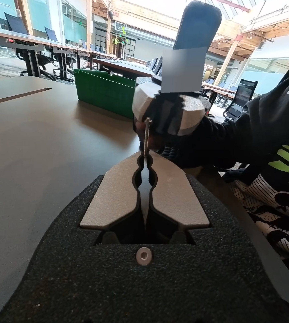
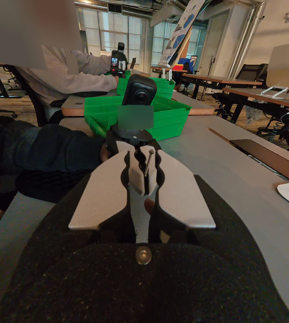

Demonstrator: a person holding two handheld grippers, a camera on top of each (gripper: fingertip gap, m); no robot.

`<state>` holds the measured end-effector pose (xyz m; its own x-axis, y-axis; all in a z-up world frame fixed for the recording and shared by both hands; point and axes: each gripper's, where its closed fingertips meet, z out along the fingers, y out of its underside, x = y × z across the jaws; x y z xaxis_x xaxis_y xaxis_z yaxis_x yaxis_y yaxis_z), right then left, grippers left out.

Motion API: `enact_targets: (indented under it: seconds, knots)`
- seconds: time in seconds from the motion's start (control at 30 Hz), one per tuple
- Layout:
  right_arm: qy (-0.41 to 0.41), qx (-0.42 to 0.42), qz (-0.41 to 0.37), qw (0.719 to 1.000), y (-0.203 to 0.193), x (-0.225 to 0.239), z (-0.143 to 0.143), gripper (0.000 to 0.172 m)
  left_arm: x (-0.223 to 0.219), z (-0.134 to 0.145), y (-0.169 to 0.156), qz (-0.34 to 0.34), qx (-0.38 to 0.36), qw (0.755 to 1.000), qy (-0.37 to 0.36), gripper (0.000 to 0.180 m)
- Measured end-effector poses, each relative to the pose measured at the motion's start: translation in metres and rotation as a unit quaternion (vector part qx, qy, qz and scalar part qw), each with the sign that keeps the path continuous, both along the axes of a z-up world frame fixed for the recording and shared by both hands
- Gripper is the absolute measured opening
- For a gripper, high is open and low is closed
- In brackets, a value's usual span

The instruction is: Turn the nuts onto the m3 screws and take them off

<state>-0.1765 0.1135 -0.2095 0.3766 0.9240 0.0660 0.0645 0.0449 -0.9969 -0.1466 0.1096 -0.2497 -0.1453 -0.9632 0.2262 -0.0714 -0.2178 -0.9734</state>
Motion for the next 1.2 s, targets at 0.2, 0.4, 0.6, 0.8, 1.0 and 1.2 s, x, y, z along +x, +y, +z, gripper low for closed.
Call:
enact_targets:
  seconds: [0.2,0.4,0.6,0.8,1.0,1.2]
  knots:
    - [-0.003,0.0,0.002,1.0,-0.0018,0.0011,-0.0005,0.018,-0.0006,0.0001,0.0026,0.007,-0.004,1.0,-0.001,0.002]
    - [-0.001,0.0,-0.001,1.0,0.001,-0.0013,-0.0003,0.028,-0.0005,-0.0002,0.0027,0.008,-0.004,1.0,0.0,0.002]
    - [0.006,0.004,0.001,1.0,-0.0013,0.0017,0.0024,0.017,-0.0005,-0.0003,0.0029,0.008,-0.005,1.0,0.0,0.002]
    - [-0.009,0.001,0.004,1.0,-0.0014,-0.0032,-0.002,0.029,-0.0004,-0.0004,0.003,0.008,-0.005,1.0,0.001,0.002]
    - [0.002,0.002,-0.003,1.0,0.0008,0.0001,0.0006,0.027,-0.0005,-0.0003,0.0034,0.009,-0.007,1.0,0.0,0.002]
    - [-0.007,0.006,0.005,1.0,-0.0023,-0.003,-0.0012,0.024,-0.0007,-0.0002,0.0036,0.01,-0.007,1.0,0.0,0.002]
